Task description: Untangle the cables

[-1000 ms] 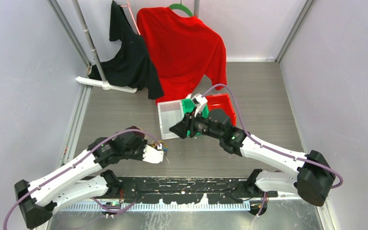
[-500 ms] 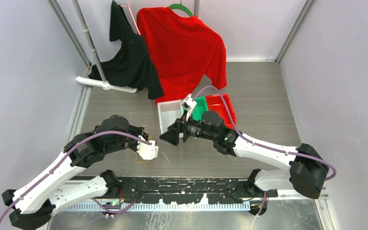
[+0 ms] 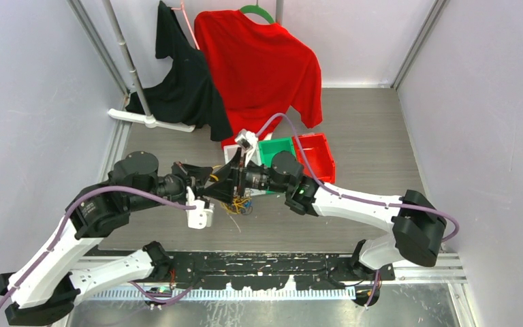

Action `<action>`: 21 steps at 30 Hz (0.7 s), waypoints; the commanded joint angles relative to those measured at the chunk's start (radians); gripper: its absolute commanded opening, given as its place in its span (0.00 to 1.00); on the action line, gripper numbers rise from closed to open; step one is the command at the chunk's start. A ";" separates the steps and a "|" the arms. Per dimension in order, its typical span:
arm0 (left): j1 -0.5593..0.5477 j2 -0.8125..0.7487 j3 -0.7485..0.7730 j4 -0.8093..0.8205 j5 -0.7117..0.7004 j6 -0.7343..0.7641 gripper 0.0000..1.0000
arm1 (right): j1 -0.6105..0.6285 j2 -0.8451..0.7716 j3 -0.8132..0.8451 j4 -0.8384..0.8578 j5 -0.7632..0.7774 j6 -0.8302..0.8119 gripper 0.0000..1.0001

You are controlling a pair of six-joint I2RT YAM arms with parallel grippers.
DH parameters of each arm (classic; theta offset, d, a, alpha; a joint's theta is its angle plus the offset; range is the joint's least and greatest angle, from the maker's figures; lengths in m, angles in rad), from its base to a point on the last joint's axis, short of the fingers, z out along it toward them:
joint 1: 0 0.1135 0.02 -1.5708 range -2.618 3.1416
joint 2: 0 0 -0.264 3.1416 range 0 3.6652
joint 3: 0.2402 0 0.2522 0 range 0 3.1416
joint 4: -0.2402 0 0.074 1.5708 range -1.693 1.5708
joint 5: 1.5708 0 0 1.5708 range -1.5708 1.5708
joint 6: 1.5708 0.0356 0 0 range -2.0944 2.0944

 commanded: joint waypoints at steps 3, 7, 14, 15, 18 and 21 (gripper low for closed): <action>-0.003 0.025 0.096 0.035 0.062 -0.044 0.00 | 0.037 0.027 0.044 0.013 0.104 -0.021 0.59; -0.004 0.029 0.103 0.028 0.027 0.019 0.00 | 0.037 0.020 -0.036 0.036 0.107 -0.002 0.50; -0.004 0.039 0.092 0.140 -0.112 0.126 0.00 | 0.037 -0.001 -0.203 0.052 0.163 0.017 0.42; -0.003 0.039 0.088 0.165 -0.132 0.135 0.00 | 0.037 -0.003 -0.220 0.054 0.175 0.017 0.41; -0.004 0.047 0.099 0.212 -0.155 0.141 0.00 | 0.037 0.002 -0.245 0.050 0.198 0.019 0.36; -0.004 0.060 0.123 0.231 -0.169 0.142 0.00 | 0.037 0.010 -0.246 0.021 0.222 0.015 0.35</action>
